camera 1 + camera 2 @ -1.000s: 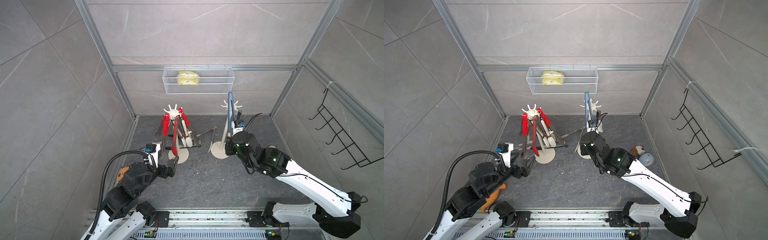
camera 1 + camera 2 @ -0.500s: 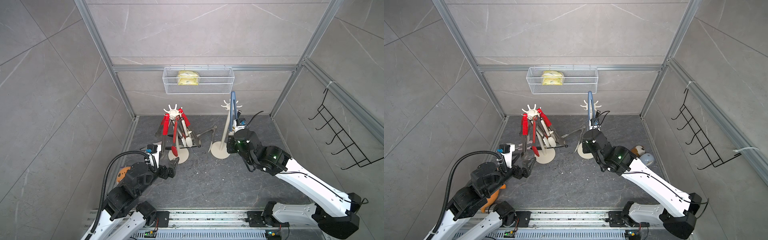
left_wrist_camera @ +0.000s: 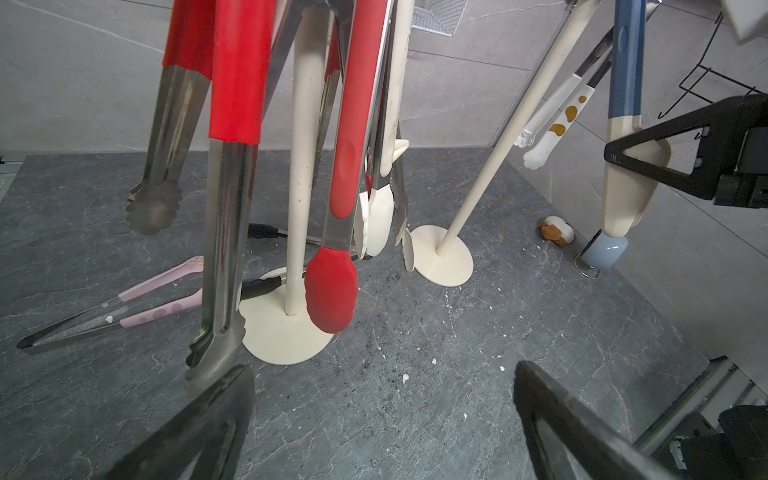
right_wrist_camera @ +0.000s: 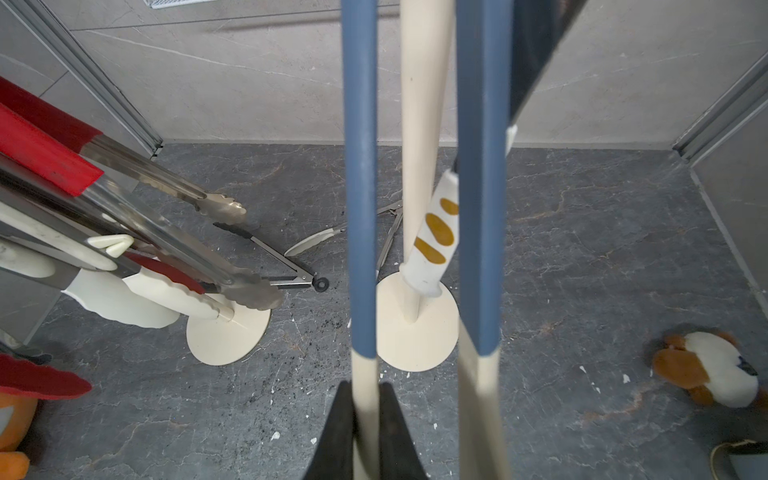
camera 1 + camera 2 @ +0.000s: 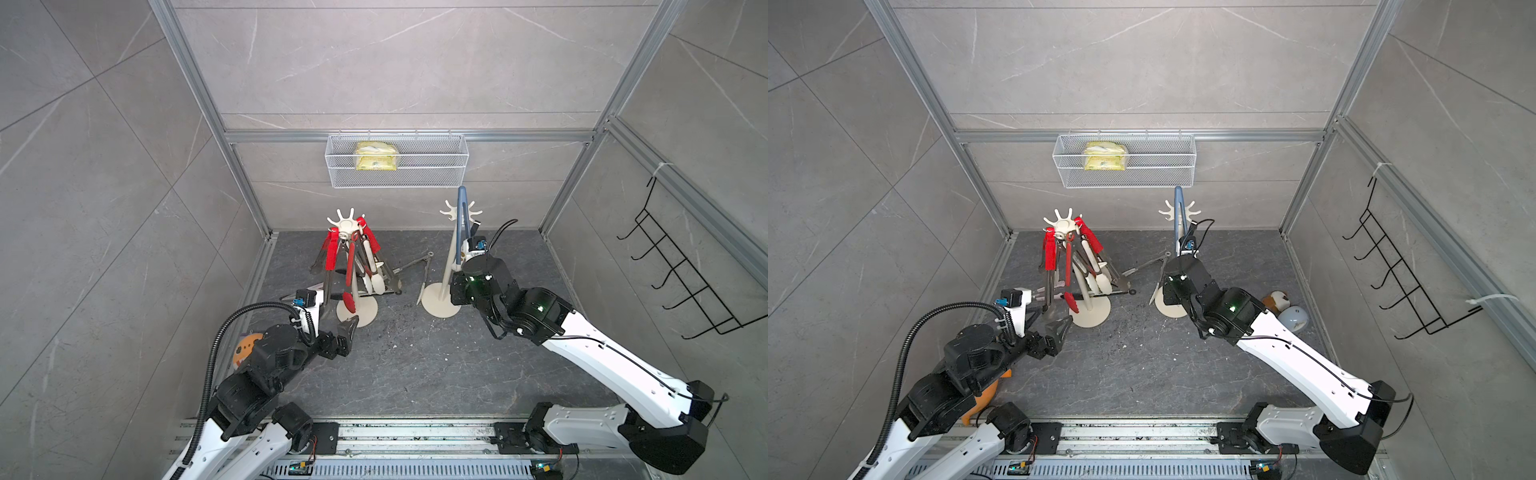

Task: Hang food tongs on kitchen utensil racks
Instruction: Hang the food tongs on the rack.

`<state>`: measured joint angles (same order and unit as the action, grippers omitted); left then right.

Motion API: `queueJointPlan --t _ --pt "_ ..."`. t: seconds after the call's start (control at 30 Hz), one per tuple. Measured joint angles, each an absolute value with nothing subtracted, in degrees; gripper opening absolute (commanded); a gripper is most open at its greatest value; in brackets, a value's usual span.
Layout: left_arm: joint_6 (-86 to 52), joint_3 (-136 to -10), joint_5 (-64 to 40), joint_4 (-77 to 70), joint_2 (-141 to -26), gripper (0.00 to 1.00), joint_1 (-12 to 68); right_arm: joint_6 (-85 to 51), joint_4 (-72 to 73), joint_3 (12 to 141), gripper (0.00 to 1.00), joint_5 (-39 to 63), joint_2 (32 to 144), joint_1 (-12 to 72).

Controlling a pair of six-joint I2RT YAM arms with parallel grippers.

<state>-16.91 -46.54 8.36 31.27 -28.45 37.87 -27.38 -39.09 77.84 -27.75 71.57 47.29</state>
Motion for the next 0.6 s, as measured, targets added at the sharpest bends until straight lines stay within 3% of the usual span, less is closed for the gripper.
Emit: queueJointPlan --t 0.6 --pt "-16.9 -46.5 8.3 31.3 -29.1 0.99 37.9 -29.0 -36.0 69.7 0.00 -27.6 71.0 47.2"
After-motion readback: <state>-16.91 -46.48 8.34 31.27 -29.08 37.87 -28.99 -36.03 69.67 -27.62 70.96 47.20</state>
